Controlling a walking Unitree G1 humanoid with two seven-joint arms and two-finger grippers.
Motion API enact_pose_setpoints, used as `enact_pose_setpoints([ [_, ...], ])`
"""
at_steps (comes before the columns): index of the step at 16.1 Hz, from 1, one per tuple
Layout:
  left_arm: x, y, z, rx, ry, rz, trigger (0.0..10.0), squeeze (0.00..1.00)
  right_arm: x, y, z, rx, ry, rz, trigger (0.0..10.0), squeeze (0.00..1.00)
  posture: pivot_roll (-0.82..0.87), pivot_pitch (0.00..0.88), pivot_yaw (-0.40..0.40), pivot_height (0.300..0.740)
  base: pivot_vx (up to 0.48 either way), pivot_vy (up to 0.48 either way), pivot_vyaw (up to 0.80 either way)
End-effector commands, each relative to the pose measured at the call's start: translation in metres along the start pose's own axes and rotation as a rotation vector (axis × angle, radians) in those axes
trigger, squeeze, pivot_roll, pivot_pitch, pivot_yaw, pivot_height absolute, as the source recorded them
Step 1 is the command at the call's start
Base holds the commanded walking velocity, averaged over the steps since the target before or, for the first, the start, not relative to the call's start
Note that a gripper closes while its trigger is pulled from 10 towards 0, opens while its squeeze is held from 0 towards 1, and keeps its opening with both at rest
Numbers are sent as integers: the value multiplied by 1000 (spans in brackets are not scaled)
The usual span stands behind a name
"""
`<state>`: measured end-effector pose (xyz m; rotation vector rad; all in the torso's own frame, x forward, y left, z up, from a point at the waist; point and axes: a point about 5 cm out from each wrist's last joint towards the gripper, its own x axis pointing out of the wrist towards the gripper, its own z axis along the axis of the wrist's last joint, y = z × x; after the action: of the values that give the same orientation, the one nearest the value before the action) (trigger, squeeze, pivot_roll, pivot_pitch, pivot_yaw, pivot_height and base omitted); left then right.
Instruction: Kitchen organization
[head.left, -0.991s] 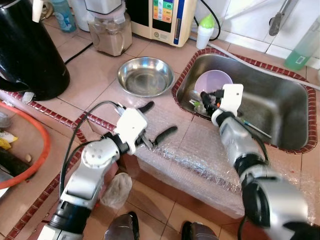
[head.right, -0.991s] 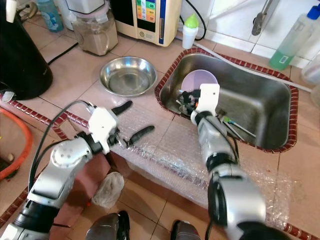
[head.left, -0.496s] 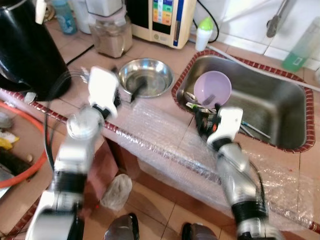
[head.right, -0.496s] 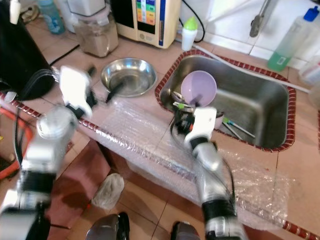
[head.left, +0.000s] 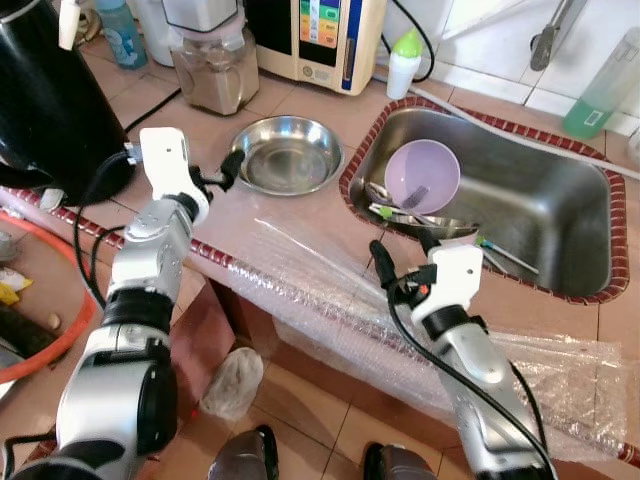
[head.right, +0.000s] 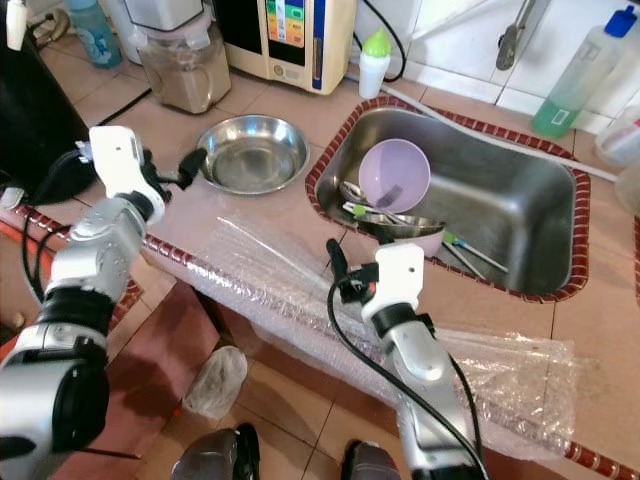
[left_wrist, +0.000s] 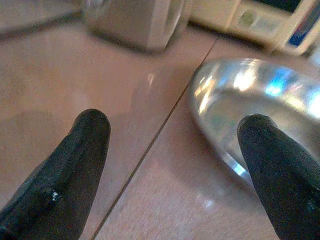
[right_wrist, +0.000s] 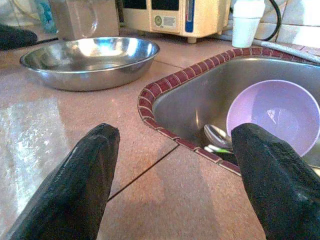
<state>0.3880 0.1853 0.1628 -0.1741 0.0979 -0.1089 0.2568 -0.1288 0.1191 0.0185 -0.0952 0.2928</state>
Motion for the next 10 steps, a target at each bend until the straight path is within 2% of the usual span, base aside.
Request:
enact_pose_setpoints([
  [1, 3, 1, -2, -55, 29, 20, 10000, 0, -4, 5, 3, 15, 9, 28, 10000, 0, -125, 171, 55, 740, 0, 0, 0],
  [2, 5, -1, -5, -84, 47, 22, 10000, 0, -6, 9, 8, 26, -2, 50, 10000, 0, -131, 175, 59, 740, 0, 0, 0],
  [4, 10, -9, -2, -107, 40, 1, 10000, 0, -6, 12, 20, -76, -52, 66, 10000, 0, -136, 174, 69, 740, 0, 0, 0],
  [6, 14, -14, 1, -120, 33, -13, 10000, 0, -1, 8, 32, -186, -106, 19, 10000, 0, -135, 169, 75, 740, 0, 0, 0],
  [10, 14, -13, -6, -202, 82, 4, 10000, 0, 21, 1, 60, -226, -201, -29, 10000, 0, -126, 163, 81, 740, 0, 0, 0],
])
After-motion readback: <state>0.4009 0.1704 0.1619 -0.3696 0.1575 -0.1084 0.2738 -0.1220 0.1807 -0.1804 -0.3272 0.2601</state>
